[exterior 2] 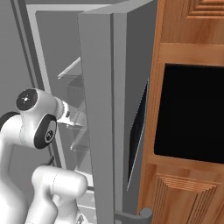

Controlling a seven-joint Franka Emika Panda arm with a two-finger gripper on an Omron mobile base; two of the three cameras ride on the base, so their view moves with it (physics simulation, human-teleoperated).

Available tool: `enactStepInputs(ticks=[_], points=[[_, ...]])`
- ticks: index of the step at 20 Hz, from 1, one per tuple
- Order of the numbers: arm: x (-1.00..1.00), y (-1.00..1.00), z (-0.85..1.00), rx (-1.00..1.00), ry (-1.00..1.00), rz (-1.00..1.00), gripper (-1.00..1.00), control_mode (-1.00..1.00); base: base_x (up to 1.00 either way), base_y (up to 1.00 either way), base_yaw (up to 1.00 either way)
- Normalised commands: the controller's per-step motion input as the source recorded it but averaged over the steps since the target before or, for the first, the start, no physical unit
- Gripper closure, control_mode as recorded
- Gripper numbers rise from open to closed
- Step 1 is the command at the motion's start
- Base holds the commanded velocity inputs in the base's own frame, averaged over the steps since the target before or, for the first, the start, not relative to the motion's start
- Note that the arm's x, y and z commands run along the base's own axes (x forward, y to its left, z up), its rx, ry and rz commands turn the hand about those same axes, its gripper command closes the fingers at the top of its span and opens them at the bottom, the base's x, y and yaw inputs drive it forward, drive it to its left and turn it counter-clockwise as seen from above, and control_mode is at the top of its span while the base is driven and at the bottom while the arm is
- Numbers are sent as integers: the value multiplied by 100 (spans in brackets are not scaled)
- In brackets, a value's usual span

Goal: Pick the egg and butter from the fridge and place them by the bowl for mixing.

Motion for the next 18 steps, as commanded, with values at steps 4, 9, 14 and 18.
enactStepInputs(ticks=[4,9,14,18], points=[[1,6,43,0,-1,0,-100,-100,0,0,0],[0,-1,49,0,0,1,-100,-100,0,0,0],[0,-6,46,0,0,1,-100,-100,0,0,0],[0,-7,27,0,-4,0,-100,-100,0,0,0]])
